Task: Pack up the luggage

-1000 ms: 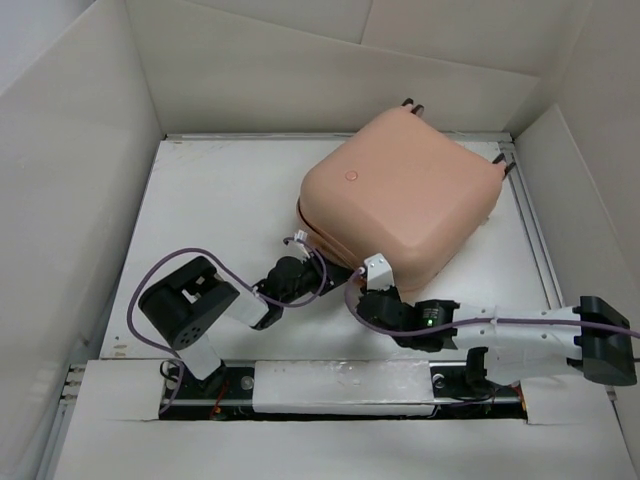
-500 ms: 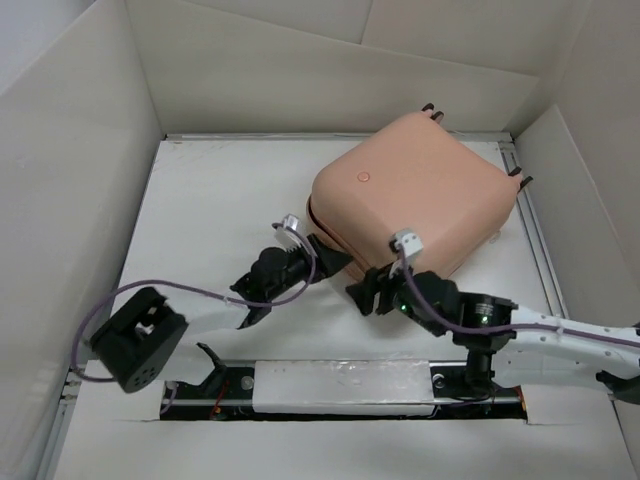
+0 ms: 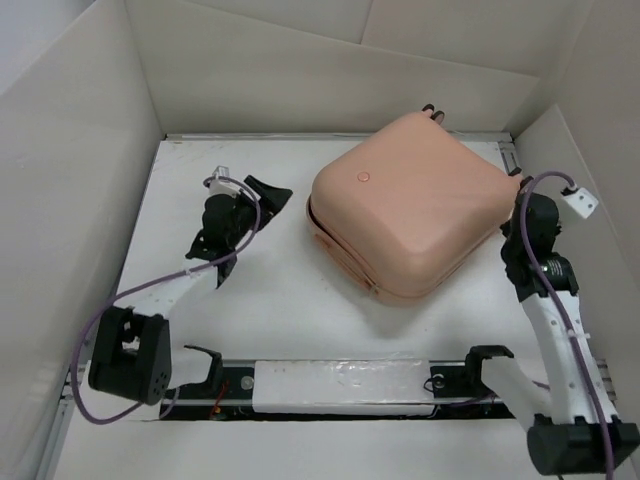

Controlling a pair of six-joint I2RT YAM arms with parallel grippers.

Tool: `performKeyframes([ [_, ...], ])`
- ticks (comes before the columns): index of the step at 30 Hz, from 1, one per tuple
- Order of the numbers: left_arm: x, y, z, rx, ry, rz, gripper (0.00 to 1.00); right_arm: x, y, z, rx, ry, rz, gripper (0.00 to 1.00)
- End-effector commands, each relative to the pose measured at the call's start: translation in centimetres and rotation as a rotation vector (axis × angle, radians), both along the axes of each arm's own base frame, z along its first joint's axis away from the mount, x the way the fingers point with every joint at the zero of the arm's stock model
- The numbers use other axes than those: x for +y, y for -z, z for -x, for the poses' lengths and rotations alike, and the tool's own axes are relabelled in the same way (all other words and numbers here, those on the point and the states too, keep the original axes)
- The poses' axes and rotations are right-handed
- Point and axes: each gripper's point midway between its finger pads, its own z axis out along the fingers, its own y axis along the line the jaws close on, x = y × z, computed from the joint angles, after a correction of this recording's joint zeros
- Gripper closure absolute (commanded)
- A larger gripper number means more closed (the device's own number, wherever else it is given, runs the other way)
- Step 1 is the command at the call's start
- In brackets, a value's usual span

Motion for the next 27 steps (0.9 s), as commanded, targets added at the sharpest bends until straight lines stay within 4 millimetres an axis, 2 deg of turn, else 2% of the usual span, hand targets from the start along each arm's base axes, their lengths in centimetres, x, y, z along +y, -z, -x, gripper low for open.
performKeyframes([
  [1, 1.6, 0.0, -2.6, 0.062, -0.009, 0.081, 0.19, -2.7, 4.2, -0.7, 0.085, 0.015, -0.051, 0.94],
  [2, 1.4, -0.1, -3.1, 0.064, 0.017, 0.105, 0.19, -3.2, 5.0, -0.8, 0.087, 0.011, -0.069, 0.94],
  [3, 1.2, -1.5, -4.3, 0.03, 0.028, 0.127, 0.19, -3.4, 6.2, -1.1, 0.081, -0.021, -0.121, 0.94],
  [4, 0.8, 0.6, -5.4, 0.089, 0.038, 0.128, 0.19, -3.2, 7.6, -1.4, 0.066, -0.044, -0.137, 0.93],
  [5, 0.3, 1.0, -6.1, 0.104, 0.056, 0.129, 0.2, -2.6, 8.3, -1.7, 0.066, -0.083, -0.146, 0.93],
  [6, -0.5, -0.2, -7.3, 0.084, 0.095, 0.14, 0.22, -2.4, 8.9, -1.9, 0.059, -0.105, -0.159, 0.91],
  [7, -0.9, 0.1, -8.0, 0.093, 0.113, 0.153, 0.22, -0.9, 10.5, -2.3, 0.077, -0.188, -0.193, 0.91],
  [8, -1.8, 2.3, -8.7, 0.138, 0.135, 0.15, 0.23, -0.3, 10.7, -3.2, 0.053, -0.233, -0.204, 0.91],
  [9, -2.6, 2.8, -9.1, 0.148, 0.157, 0.151, 0.23, 0.5, 11.2, -3.6, 0.053, -0.281, -0.216, 0.91],
  [10, -3.0, 2.0, -10.1, 0.128, 0.168, 0.155, 0.23, 2.4, 11.7, -4.2, 0.05, -0.379, -0.256, 0.91],
  [11, -3.8, 3.7, -10.5, 0.163, 0.178, 0.15, 0.24, 2.9, 12.4, -5.1, 0.043, -0.417, -0.27, 0.91],
  [12, -4.7, 3.9, -10.5, 0.17, 0.21, 0.152, 0.24, 4.1, 13.0, -5.6, 0.05, -0.479, -0.274, 0.91],
  [13, -4.9, 4.1, -10.6, 0.174, 0.22, 0.154, 0.25, 5.9, 13.3, -6.1, 0.058, -0.554, -0.273, 0.91],
  [14, -5.7, 4.4, -10.4, 0.172, 0.235, 0.153, 0.25, 7.3, 12.4, -7.2, 0.044, -0.626, -0.268, 0.91],
  [15, -6.1, 4.7, -10.0, 0.176, 0.246, 0.151, 0.27, 8.5, 13.7, -8.2, 0.09, -0.672, -0.28, 0.91],
  [16, -6.0, 4.6, -9.7, 0.171, 0.234, 0.158, 0.28, 9.8, 13.7, -9.0, 0.111, -0.738, -0.258, 0.91],
  [17, -6.0, 5.7, -8.7, 0.176, 0.231, 0.154, 0.3, 13.1, 13.5, -9.5, 0.127, -0.861, -0.263, 0.91],
  [18, -5.7, 5.1, -7.8, 0.165, 0.23, 0.167, 0.32, 14.7, 11.2, -11.4, 0.09, -0.932, -0.236, 0.91],
  [19, -5.3, 5.3, -7.2, 0.159, 0.214, 0.164, 0.37, 16.1, 12.9, -12.5, 0.149, -0.981, -0.245, 0.91],
  [20, -4.5, 7.2, -5.5, 0.183, 0.186, 0.168, 0.39, 18.3, 12.6, -13.2, 0.15, -1.055, -0.237, 0.94],
  [21, -4.2, 6.2, -4.3, 0.149, 0.19, 0.174, 0.4, 20.2, 11.9, -14.9, 0.145, -1.133, -0.249, 0.95],
  [23, -3.5, 6.8, -2.3, 0.149, 0.178, 0.18, 0.45, 22.1, 11.3, -16.2, 0.152, -1.189, -0.265, 0.95],
  [24, -2.9, 8.6, -0.2, 0.174, 0.175, 0.176, 0.46, 23.3, 10.7, -16.7, 0.135, -1.245, -0.269, 0.95],
  [25, -2.6, 7.9, 0.8, 0.149, 0.178, 0.18, 0.46, 24.4, 8.8, -17.9, 0.104, -1.279, -0.259, 0.95],
  [26, -2.3, 8.1, 1.8, 0.149, 0.178, 0.18, 0.48, 24.5, 9.5, -18.6, 0.126, -1.272, -0.279, 0.95],
  [27, -2.1, 9.7, 3.9, 0.177, 0.185, 0.175, 0.51, 25.1, 8.9, -19.1, 0.12, -1.282, -0.276, 0.93],
])
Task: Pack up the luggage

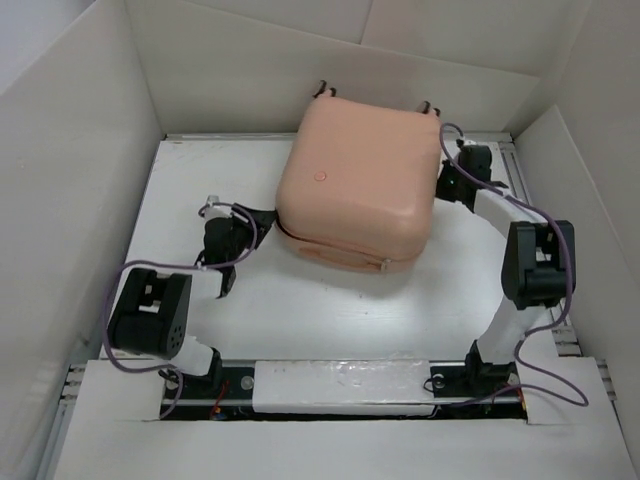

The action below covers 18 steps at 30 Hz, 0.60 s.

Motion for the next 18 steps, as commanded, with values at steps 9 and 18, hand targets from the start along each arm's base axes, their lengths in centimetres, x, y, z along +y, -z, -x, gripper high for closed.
performKeyframes([
  [9, -3.1, -3.7, 12.1, -0.155, 0.277, -0.038, 0.41, 11.8, -18.6, 0.8, -0.348, -0.387, -0.063, 0.45],
  [18, 1.1, -8.2, 13.2, -0.223, 0.103, -0.208, 0.37, 10.1, -22.6, 15.7, -0.556, -0.34, -0.028, 0.52],
])
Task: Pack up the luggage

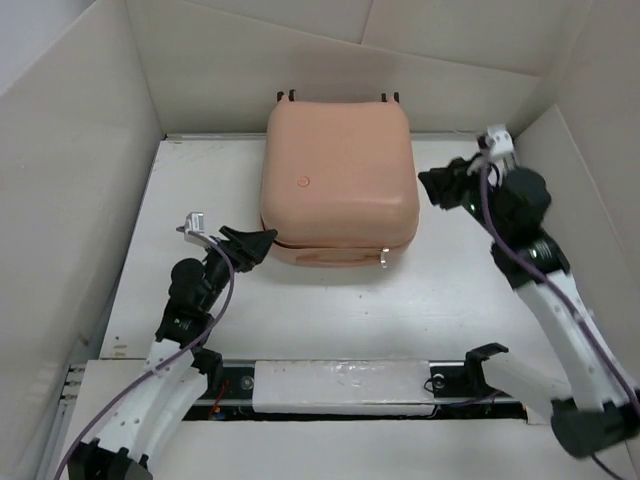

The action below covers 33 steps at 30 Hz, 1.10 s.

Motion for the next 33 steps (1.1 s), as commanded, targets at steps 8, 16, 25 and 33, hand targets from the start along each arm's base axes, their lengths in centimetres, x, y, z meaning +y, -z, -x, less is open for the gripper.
performKeyframes([
  [8, 4.3, 8.9, -3.9, 0.29, -0.19, -0.222, 0.41, 7.4, 14.4, 13.5, 0.251, -0.2, -0.026, 0.66],
  [16, 3.7, 9.1, -6.1, 0.311, -0.174, -0.25, 0.41, 9.1, 17.0, 13.7, 0.261, -0.168, 0.017, 0.38],
  [25, 2.4, 9.9, -7.2, 0.326, -0.103, -0.251, 0.47, 7.9, 19.0, 9.7, 0.257, 0.067, 0.099, 0.35],
  [33, 1.6, 10.0, -7.8, 0.325, -0.085, -0.255, 0.74, 9.1, 20.6, 7.7, 0.267, 0.092, 0.129, 0.39],
])
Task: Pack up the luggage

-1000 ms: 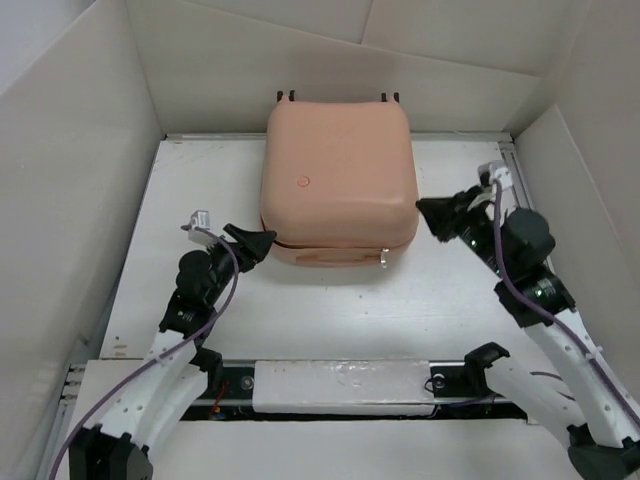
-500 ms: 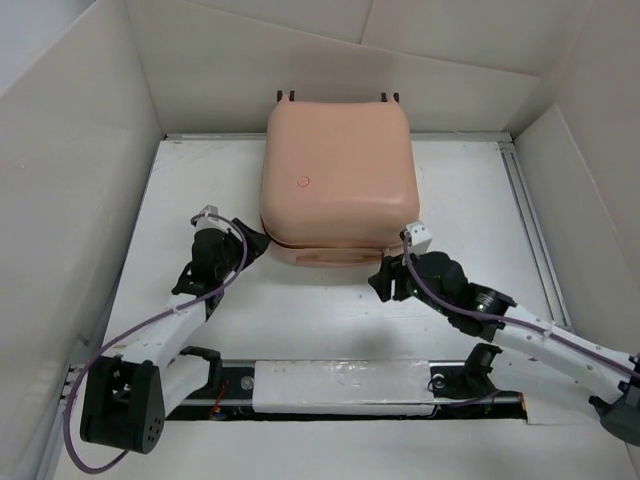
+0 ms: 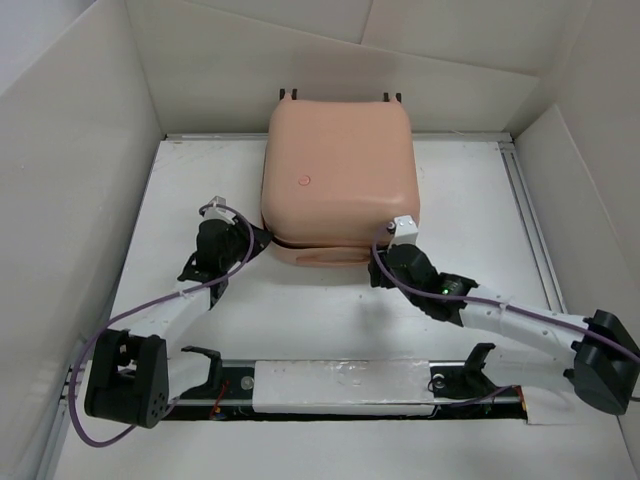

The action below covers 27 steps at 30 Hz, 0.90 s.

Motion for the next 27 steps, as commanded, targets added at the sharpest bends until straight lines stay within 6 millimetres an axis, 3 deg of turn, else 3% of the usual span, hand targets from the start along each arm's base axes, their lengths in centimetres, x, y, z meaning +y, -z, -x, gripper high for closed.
performKeyframes([
  [1, -0.5, -1.6, -1.3, -0.054, 0.01, -0.016, 0.77, 1.5, -2.7, -2.5, -0.08, 0.042, -0.076, 0.42],
  [6, -0.9, -1.2, -1.5, -0.038, 0.025, -0.028, 1.0, 1.7, -2.1, -3.3, -0.087, 0.058, -0.053, 0.58],
  [9, -1.2, -0.8, -1.3, -0.035, 0.044, -0.019, 1.0, 1.4, -2.0, -3.4, -0.097, 0.077, -0.048, 0.76],
  [10, -1.2, -1.0, -1.2, -0.048, 0.044, -0.016, 1.0, 1.2, -2.1, -3.5, -0.098, 0.091, -0.055, 0.87],
  [12, -1.6, -0.8, -0.6, -0.049, 0.065, 0.004, 1.0, 1.4, -1.9, -3.4, -0.1, 0.093, -0.043, 0.96],
  [18, -2.3, -1.8, 0.1, -0.091, 0.102, 0.026, 1.0, 1.6, -1.8, -3.1, -0.108, 0.111, -0.014, 1.0],
  [22, -4.3, -1.9, 1.3, -0.099, 0.144, 0.04, 1.0, 6.1, -3.2, -1.6, -0.1, -0.045, -0.06, 1.0],
  [23, -4.9, -2.2, 1.7, -0.109, 0.152, 0.05, 1.0, 8.4, -3.5, 0.0, -0.087, -0.128, -0.08, 1.0],
  [24, -6.0, -2.3, 2.4, -0.102, 0.177, 0.063, 1.0, 10.3, -5.5, 0.4, -0.104, -0.18, -0.113, 1.0],
  [25, -6.4, -2.8, 2.5, -0.116, 0.183, 0.078, 1.0, 12.1, -5.5, 1.1, -0.1, -0.239, -0.112, 1.0],
  [26, -6.6, -2.4, 3.0, -0.112, 0.201, 0.1, 1.0, 14.3, -6.2, 3.0, -0.097, -0.327, -0.126, 1.0],
  [27, -6.9, -2.7, 3.3, -0.11, 0.208, 0.129, 1.0, 16.7, -8.3, 4.3, -0.104, -0.408, -0.175, 1.0],
])
